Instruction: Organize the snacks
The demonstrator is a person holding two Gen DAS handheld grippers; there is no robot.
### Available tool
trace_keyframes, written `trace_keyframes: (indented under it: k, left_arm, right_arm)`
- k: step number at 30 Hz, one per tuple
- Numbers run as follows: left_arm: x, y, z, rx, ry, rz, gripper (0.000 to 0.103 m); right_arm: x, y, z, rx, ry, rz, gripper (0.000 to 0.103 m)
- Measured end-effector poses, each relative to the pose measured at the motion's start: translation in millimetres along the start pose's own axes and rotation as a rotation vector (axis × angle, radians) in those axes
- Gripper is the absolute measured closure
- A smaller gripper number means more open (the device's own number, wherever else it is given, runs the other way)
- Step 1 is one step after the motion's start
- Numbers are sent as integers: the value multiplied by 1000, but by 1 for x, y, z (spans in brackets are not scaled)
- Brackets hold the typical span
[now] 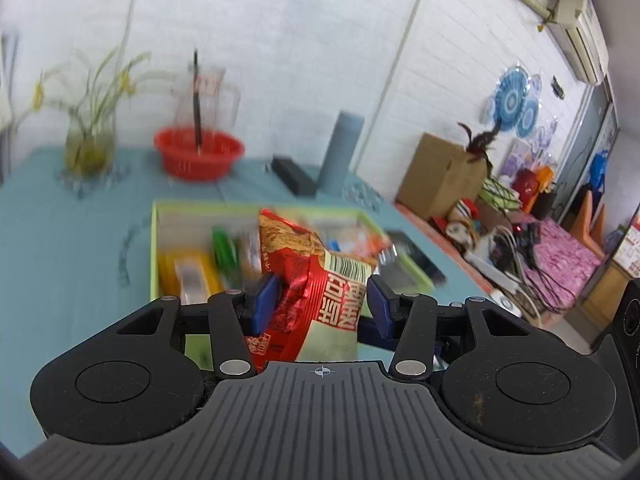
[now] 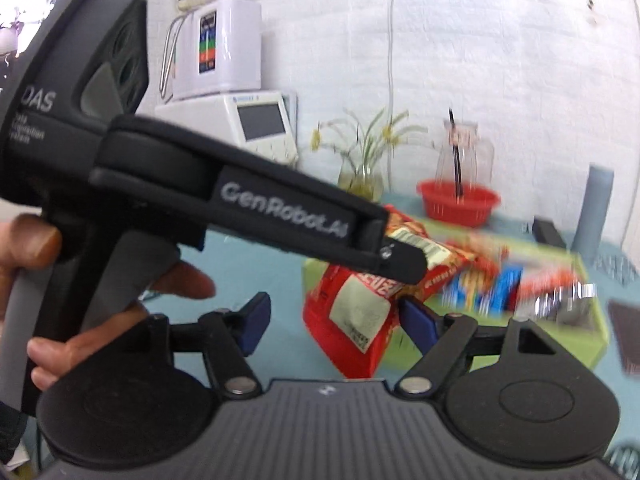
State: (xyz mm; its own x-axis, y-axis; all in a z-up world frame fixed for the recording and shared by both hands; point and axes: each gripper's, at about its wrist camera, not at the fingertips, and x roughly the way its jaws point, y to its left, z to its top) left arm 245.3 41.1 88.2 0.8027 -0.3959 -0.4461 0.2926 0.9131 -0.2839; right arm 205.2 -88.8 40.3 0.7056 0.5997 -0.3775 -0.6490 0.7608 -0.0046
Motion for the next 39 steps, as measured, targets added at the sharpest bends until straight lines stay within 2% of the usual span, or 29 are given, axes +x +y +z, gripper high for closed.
trace_keyframes:
  k: [2, 5, 7, 10, 14, 18, 21, 25, 26, 29, 35, 39]
  left_arm:
    - [18, 5, 24, 30, -12, 21, 74]
    - [58, 19, 47, 74, 31, 64, 75]
    - [84, 38, 54, 23, 79, 55, 76]
    - [112, 58, 47, -15, 129, 59, 78]
    - [122, 64, 32, -16, 115, 56, 57]
    - [126, 64, 27, -7, 117, 70, 51]
    - [125, 68, 26, -30, 117, 58, 50]
    - [121, 67, 27, -42, 91, 56, 50]
    - [117, 67, 28, -44, 71, 53, 47]
    - [100, 63, 33, -57, -4, 53, 27]
    - [61, 39, 41, -41, -73, 90, 26]
    - [16, 10, 27, -32, -124, 125, 18]
  right_arm:
    - [21, -19, 20, 6, 5, 17, 22]
    - [59, -54, 43, 40, 63, 48, 23]
    - [85, -72, 49, 43, 120, 49, 23]
    - [113, -95, 41, 98, 173, 79, 24]
    - [122, -99, 27, 98, 177, 76, 19]
    - [118, -94, 18, 74, 174, 62, 19]
    - [122, -94, 17, 61, 177, 53, 18]
    - [121, -90, 19, 47, 165, 23, 11]
    - [118, -90, 20, 47, 154, 15, 11]
    - [106, -93, 25, 74, 122, 3, 10]
    - [70, -94, 32, 123, 80, -44, 10]
    - [32, -84, 26, 155, 58, -92, 10]
